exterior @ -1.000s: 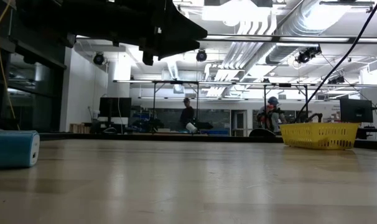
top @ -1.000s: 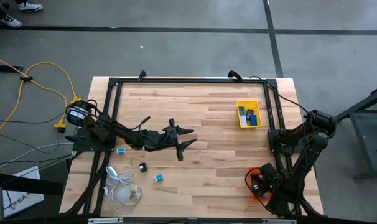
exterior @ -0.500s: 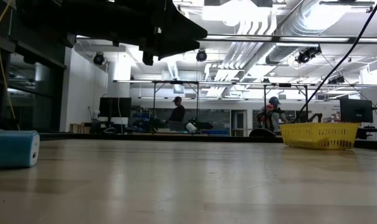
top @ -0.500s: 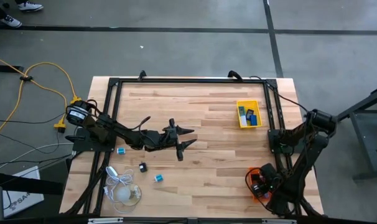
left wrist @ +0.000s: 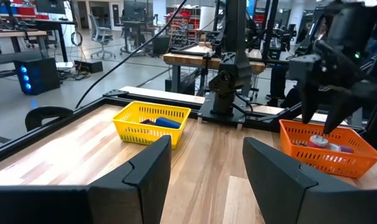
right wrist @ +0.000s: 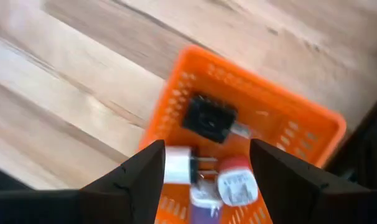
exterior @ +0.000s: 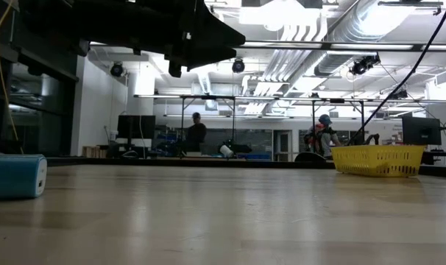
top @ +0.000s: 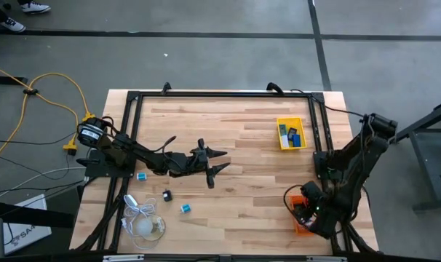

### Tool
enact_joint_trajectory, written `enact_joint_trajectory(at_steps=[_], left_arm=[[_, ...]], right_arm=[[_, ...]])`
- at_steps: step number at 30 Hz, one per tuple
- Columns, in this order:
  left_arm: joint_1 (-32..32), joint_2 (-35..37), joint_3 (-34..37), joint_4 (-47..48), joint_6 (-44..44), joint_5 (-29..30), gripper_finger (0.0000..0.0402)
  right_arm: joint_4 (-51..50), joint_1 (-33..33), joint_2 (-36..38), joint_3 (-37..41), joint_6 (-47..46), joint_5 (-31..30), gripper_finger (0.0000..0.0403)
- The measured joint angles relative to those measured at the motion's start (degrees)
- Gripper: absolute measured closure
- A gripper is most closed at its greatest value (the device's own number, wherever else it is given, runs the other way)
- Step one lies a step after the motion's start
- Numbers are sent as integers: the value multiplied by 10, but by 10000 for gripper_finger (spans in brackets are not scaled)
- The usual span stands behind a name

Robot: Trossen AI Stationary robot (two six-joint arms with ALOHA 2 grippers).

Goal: Pick & Place Office items
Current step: Put the right light blue charger adapter into the orange bin

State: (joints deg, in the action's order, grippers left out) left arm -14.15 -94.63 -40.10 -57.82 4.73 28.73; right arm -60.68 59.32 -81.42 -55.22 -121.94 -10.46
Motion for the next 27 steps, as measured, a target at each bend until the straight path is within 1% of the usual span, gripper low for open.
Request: enact_joint_trajectory(at_steps=[7, 12, 15, 23, 27], left_arm=[[0, 0, 0, 0, 0, 0, 208], [0, 0, 0, 0, 0, 0, 208], [-2, 0, 0, 0, 1, 0, 208], [-16, 0, 0, 0, 5, 0, 208], [-24, 0, 0, 0, 16, 0, 208]], right_arm=[[-6, -33, 52, 0, 73, -49, 182], [-2, -51, 79, 0, 144, -119, 182], [7, -65, 82, 0, 214, -166, 182], [62, -124, 82, 0, 436, -251, 182], [89, -174, 84, 0, 532, -254, 182]])
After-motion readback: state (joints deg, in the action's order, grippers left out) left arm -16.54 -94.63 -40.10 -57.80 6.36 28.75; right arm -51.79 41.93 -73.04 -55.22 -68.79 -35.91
